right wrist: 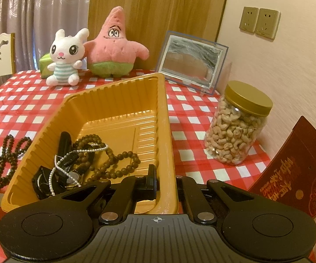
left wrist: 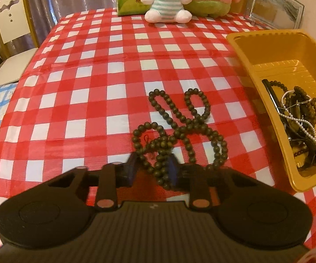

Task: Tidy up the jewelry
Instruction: 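Reach the left gripper to the last wooden bead necklace and grasp it, then lift the wooden bead necklace and lower it into the orange tray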

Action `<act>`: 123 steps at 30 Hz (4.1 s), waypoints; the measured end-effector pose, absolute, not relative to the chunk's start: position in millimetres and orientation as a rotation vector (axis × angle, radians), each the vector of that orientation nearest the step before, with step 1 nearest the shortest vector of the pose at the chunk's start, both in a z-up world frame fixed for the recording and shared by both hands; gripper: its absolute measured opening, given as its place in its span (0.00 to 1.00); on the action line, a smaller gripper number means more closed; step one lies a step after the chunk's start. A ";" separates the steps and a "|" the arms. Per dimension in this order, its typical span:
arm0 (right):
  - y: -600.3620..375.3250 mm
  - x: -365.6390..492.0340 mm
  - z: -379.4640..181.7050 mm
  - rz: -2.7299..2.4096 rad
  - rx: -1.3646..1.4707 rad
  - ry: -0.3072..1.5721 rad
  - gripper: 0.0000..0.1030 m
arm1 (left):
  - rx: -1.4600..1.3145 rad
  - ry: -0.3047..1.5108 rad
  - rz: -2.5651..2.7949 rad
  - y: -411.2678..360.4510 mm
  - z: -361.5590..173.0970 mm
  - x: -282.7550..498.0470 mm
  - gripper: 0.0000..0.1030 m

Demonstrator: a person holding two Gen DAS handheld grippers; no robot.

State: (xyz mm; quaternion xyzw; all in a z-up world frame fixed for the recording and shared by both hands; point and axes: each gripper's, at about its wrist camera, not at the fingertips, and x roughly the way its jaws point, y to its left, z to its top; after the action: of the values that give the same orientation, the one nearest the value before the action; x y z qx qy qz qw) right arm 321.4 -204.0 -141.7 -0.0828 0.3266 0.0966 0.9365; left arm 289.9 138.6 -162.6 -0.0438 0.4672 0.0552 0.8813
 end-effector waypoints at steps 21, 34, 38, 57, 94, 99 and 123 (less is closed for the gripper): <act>-203.4 321.6 -142.9 0.202 -0.164 0.671 0.04 | -0.163 0.771 0.052 158.0 -51.7 250.0 0.05; -202.7 320.5 -143.2 0.210 -0.166 0.663 0.03 | -0.136 0.560 0.005 155.4 47.1 238.6 0.05; -202.7 320.8 -143.6 0.211 -0.161 0.665 0.03 | -0.108 0.510 -0.014 153.0 72.1 236.6 0.05; -202.0 319.0 -142.3 0.222 -0.152 0.664 0.03 | -0.046 0.337 -0.102 138.2 171.9 252.0 0.05; -206.2 320.5 -145.7 0.215 -0.113 0.677 0.03 | -0.135 0.415 -0.495 19.3 152.1 320.9 0.05; -206.4 320.4 -146.5 0.215 -0.112 0.680 0.03 | -0.191 0.574 -0.515 10.2 93.9 333.5 0.05; -208.2 321.5 -151.8 0.218 -0.104 0.696 0.03 | -0.183 0.959 -0.411 -17.7 -73.3 373.5 0.07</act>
State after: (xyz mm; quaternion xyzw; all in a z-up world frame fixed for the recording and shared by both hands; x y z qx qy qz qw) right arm 321.5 -208.2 -151.8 -0.0510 0.3401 0.1067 0.9329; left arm 373.5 -17.7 -73.3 -0.0871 0.4575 -0.1961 0.8629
